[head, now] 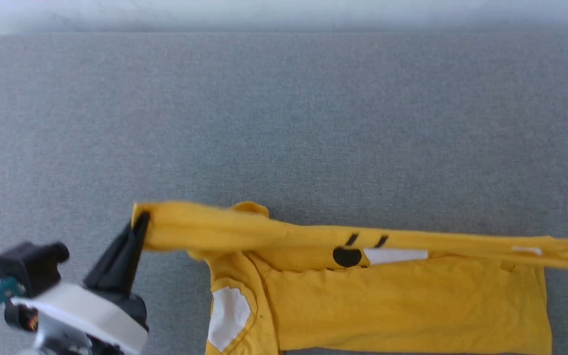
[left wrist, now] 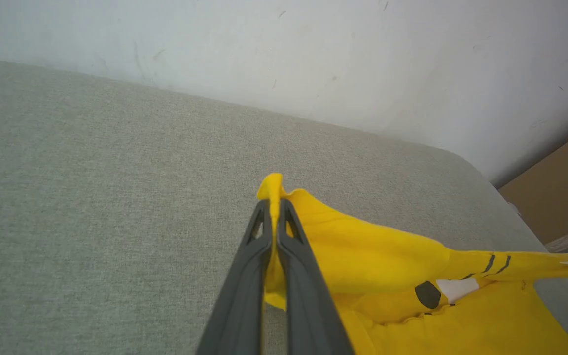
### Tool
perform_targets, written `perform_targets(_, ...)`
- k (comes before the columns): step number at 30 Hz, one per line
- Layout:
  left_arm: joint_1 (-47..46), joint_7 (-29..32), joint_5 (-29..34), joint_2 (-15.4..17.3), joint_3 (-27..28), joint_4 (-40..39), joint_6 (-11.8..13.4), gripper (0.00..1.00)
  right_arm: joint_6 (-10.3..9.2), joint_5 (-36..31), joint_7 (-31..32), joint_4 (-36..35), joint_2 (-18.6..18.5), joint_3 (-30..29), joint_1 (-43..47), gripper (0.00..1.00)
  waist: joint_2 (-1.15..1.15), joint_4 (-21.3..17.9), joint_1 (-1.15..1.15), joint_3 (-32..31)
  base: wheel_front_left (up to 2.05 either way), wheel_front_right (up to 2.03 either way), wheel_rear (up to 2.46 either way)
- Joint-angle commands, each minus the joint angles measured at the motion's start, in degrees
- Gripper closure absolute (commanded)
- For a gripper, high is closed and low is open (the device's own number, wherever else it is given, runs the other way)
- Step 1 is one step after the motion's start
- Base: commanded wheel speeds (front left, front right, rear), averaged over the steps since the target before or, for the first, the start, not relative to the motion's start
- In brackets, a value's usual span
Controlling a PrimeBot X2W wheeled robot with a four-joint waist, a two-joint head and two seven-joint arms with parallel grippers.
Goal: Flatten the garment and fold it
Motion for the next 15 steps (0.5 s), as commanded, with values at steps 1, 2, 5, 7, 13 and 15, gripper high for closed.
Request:
perform_targets(1,1.91,-0.81,-0.69,-0.51,0.10,-0.09,-0.23,1.00,-0.05,0.36,-0.50,0.38,0.59,-0.34,1.33,1.00,0.00,0.41,0.02,-1.41,0.00,0.00,0.00)
perform_targets(2,2.81,-1.06,-0.83,-0.70,-0.26,0.13,-0.45,1.00,-0.05,0.33,-0.63,0.48,0.77,-0.36,1.93,1.00,0.00,0.52,0.02,-1.55,0.00,0.00,0.00)
perform_targets(5,4.06,-0.97,-0.19,-1.12,-2.19,1.62,-0.87,1.00,-0.05,0.01,-1.09,1.01,1.20,-0.14,2.83,1.00,0.00,0.76,0.02,-1.92,0.00,0.00,0.00)
perform_targets(7,3.98,-0.79,0.05,-1.78,-3.58,3.13,-1.35,1.00,-0.05,-0.21,-1.16,1.49,1.42,0.41,2.80,1.00,0.00,0.78,0.02,-2.14,0.00,0.00,0.00)
perform_targets(13,2.88,1.00,0.40,-3.32,-7.08,8.37,-2.18,1.00,-0.05,-1.06,-0.58,3.90,1.62,1.99,2.77,1.00,0.00,0.41,0.02,-2.65,0.00,0.00,0.00)
perform_targets(15,2.68,1.11,0.52,-3.90,-7.66,10.25,-2.06,1.00,-0.05,-1.70,-0.73,4.96,1.78,2.39,2.84,1.00,0.00,0.15,0.02,-2.84,0.00,0.00,0.00)
